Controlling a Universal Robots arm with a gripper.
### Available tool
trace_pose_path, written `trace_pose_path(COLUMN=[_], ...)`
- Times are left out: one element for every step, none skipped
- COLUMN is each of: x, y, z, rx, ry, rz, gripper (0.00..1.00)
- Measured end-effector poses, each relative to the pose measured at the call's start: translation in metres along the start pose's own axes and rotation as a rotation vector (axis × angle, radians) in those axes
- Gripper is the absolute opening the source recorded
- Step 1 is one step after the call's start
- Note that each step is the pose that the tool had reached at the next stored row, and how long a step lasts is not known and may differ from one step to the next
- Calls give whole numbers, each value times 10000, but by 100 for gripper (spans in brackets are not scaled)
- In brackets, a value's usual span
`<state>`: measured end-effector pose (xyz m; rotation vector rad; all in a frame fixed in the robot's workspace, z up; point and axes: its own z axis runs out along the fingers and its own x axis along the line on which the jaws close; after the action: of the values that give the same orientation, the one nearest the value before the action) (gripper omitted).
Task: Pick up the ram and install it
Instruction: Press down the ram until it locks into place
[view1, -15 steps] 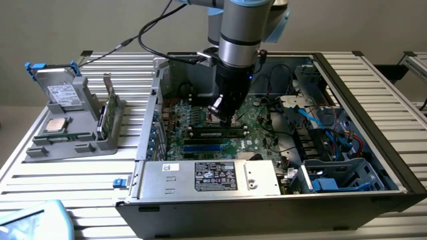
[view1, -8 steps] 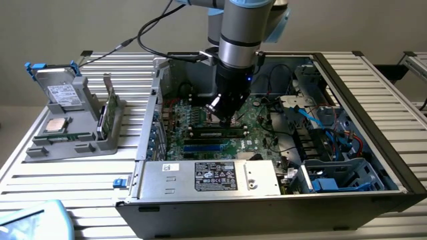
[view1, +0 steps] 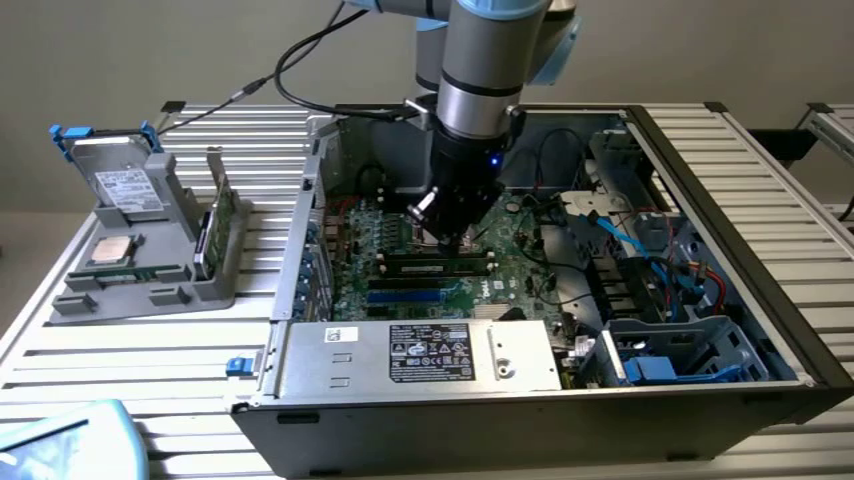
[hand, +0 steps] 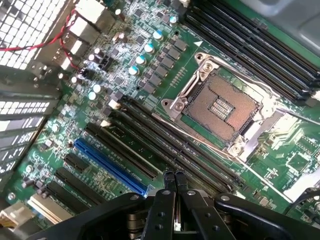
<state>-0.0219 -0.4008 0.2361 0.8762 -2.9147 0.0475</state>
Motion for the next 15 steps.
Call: trace_pose_path(x=[0, -1, -1, -1, -2, -2, -2, -3, -3, -3, -2, -3, -3, -3, -4], y=[0, 0, 0, 0, 0, 0, 0, 0, 0, 0, 0, 0, 0, 0, 0], z=[3, 6, 9, 12, 16, 19, 22, 26, 29, 31, 30, 31, 31, 31, 32], rx=[-16, -35, -51, -67, -85, -101, -118, -135, -152, -168, -178, -187, -196, -204, -211], ry=[-1, -1, -1, -1, -1, -1, 0, 0, -1, 0, -2, -12, -23, -35, -47], rz=[159, 341, 501, 664, 830, 994, 1162, 1330, 1489, 1661, 1810, 1938, 2067, 2195, 2317], gripper=[10, 10, 10, 10, 10, 10, 10, 10, 10, 10, 10, 10, 10, 10, 10])
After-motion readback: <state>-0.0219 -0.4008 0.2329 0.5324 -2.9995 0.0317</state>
